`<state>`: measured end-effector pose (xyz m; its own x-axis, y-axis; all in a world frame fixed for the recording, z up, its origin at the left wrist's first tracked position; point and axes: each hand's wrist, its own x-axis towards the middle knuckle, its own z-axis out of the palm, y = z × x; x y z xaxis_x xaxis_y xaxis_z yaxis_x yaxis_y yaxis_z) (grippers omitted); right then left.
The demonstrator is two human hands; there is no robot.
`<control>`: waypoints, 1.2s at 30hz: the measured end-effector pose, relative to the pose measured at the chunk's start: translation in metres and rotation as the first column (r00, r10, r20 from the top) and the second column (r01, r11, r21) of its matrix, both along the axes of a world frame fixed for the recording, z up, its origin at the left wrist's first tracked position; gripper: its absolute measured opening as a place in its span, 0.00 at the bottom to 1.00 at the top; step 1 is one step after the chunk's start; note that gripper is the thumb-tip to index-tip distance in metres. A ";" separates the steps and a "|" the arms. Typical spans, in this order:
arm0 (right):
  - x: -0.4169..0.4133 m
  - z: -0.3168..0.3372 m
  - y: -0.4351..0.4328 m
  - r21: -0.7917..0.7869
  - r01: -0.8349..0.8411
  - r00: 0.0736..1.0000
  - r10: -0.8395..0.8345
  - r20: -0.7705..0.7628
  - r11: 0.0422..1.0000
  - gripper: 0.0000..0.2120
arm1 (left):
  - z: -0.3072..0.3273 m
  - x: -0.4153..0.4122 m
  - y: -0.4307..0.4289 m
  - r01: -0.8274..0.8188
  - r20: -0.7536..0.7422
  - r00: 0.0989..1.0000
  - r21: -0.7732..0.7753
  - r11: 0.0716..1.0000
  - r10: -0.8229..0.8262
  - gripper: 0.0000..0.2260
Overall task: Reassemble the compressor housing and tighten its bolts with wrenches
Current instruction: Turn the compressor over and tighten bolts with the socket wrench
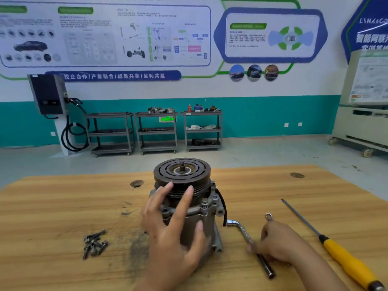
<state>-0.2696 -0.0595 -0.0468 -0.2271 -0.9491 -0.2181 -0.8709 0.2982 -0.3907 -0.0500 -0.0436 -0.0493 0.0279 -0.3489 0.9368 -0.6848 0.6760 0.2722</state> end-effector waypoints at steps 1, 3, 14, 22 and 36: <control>0.002 0.000 0.001 0.051 -0.013 1.000 0.014 -0.007 0.999 0.19 | 0.001 0.002 0.000 -0.006 -0.029 1.000 0.000 1.000 0.006 0.28; 0.008 0.002 0.001 0.106 -0.051 0.997 0.056 -0.046 0.993 0.18 | 0.004 0.006 -0.001 -0.033 -0.105 0.994 0.033 0.999 0.036 0.29; 0.011 0.001 0.003 -0.086 -0.048 0.836 0.087 0.542 0.995 0.11 | 0.003 0.021 -0.011 0.083 -0.272 0.962 0.339 0.937 0.013 0.43; 0.043 0.043 0.006 -0.430 0.199 -0.007 0.440 0.898 0.881 0.07 | -0.001 0.027 -0.017 0.079 -0.189 0.982 0.281 0.956 -0.025 0.42; 0.099 0.071 0.012 -0.897 0.191 0.391 0.808 0.441 0.398 0.09 | -0.003 0.025 -0.018 0.068 -0.185 0.982 0.233 0.970 -0.025 0.40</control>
